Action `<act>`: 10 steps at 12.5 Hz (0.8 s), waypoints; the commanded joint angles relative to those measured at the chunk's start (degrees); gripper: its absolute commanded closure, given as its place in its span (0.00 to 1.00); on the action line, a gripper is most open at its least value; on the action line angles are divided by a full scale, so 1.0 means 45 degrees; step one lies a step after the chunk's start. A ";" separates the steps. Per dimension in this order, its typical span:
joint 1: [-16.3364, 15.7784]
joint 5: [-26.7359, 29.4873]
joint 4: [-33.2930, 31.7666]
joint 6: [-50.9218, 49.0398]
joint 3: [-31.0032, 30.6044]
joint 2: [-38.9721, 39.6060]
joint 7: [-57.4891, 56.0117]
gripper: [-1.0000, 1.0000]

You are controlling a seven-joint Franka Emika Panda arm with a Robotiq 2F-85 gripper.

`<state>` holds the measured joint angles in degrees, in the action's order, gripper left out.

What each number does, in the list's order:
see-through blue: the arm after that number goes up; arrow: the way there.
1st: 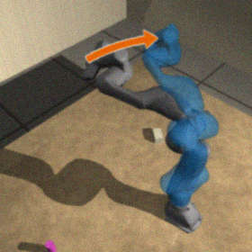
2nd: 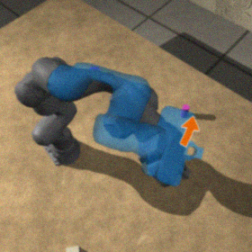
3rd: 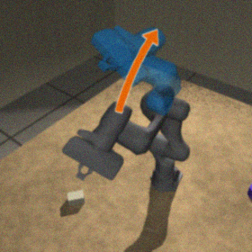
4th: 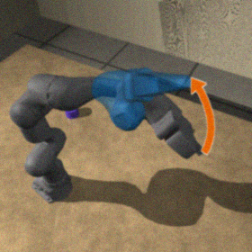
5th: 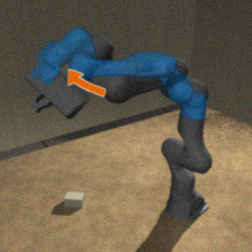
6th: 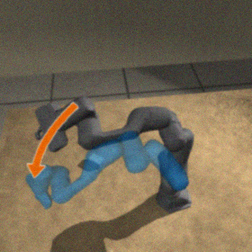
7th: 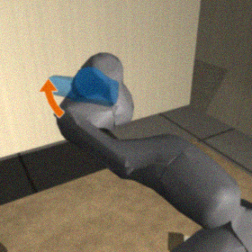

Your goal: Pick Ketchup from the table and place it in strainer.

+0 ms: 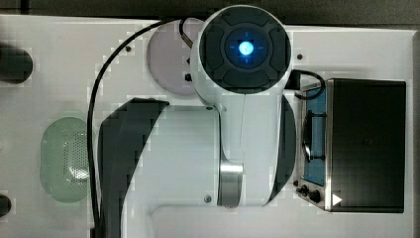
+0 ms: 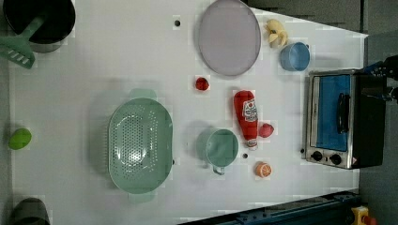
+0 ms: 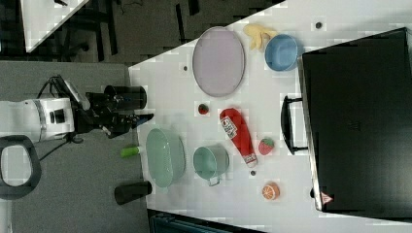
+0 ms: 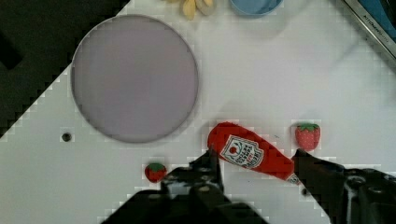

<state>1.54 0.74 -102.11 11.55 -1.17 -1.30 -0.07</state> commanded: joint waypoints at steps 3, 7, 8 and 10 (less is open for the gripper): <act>0.1310 0.0236 -0.1426 -0.2351 -0.0525 -0.2647 -0.0131 0.00; 0.1289 0.0237 -0.2421 -0.1042 -0.0872 -0.2067 -0.1907 0.00; 0.1286 0.0236 -0.2728 -0.0569 -0.0982 -0.1878 -0.2876 0.00; 0.1283 0.0236 -0.3405 0.0326 -0.1152 -0.1453 -0.4991 0.00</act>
<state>7.41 1.52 -115.04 13.74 -5.96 -10.98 -13.39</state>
